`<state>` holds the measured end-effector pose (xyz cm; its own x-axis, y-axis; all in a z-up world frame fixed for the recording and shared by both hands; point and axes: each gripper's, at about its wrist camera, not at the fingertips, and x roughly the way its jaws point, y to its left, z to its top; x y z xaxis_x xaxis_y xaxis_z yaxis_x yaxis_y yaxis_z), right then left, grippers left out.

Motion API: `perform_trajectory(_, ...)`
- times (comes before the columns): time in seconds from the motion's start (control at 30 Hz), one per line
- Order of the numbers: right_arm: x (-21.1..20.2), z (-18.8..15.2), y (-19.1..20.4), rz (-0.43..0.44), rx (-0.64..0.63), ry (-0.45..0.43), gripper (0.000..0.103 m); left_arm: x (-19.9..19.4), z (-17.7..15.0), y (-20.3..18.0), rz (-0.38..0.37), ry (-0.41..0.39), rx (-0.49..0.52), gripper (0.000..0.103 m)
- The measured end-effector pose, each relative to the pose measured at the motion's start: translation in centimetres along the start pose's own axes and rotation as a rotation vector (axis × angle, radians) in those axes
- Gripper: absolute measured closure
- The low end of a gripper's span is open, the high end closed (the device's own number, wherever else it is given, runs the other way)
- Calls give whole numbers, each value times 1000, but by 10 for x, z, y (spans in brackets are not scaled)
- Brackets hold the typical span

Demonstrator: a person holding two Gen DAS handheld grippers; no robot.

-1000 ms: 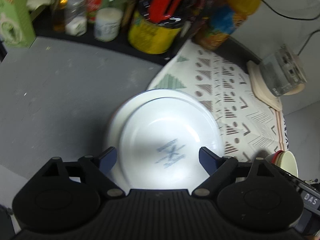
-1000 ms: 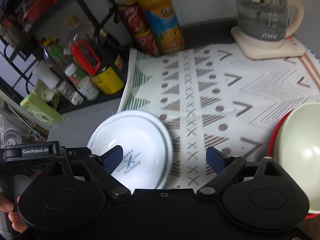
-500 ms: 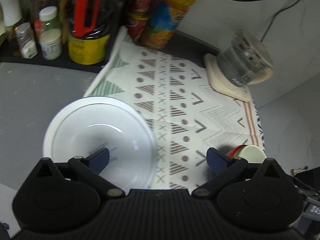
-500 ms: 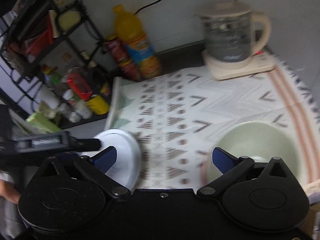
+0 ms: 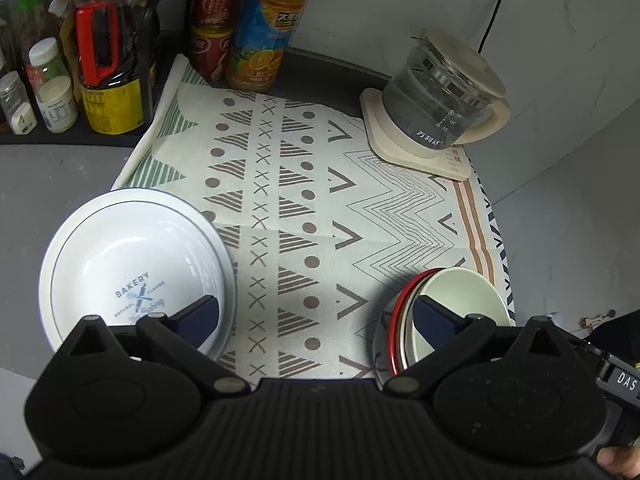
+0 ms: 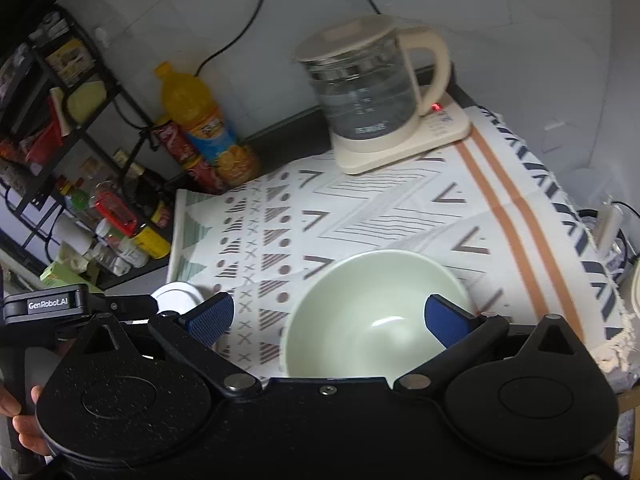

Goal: Organize plates and bowls
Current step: 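Move both tools to the nested green and red bowl stack, then close both tools on the bowl stack rim and lift it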

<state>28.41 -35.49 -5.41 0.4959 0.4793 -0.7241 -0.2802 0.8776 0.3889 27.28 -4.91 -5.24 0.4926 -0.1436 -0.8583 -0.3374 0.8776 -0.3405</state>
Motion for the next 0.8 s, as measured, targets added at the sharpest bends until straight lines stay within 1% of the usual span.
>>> perform_trajectory(0.23, -2, -1, -30, -54, 1, 4, 1, 18, -9, -32, 11, 26, 32, 1)
perform_trajectory(0.33, 0, -4, -45, -57, 19, 27, 2, 26, -14, -43, -18, 35, 22, 2)
perform_trajectory(0.43, 5, -8, -55, -61, 18, 52, 3, 38, -17, -54, -18, 56, 20, 2)
perform_trajectory(0.53, 13, -13, -65, -60, 17, 85, 10, 51, -22, -63, -12, 76, 13, 3)
perform_trajectory(0.67, 23, -18, -77, -29, 29, 122, 19, 68, -29, -69, -2, 102, -17, 4)
perform_trajectory(0.7, 26, -18, -79, -22, 31, 127, 19, 72, -31, -69, -1, 104, -31, 5)
perform_trajectory(0.73, 28, -18, -81, -16, 33, 133, 22, 75, -33, -69, 0, 105, -44, 7)
perform_trajectory(0.8, 34, -19, -87, 12, 69, 161, 29, 82, -36, -70, 4, 111, -70, 12)
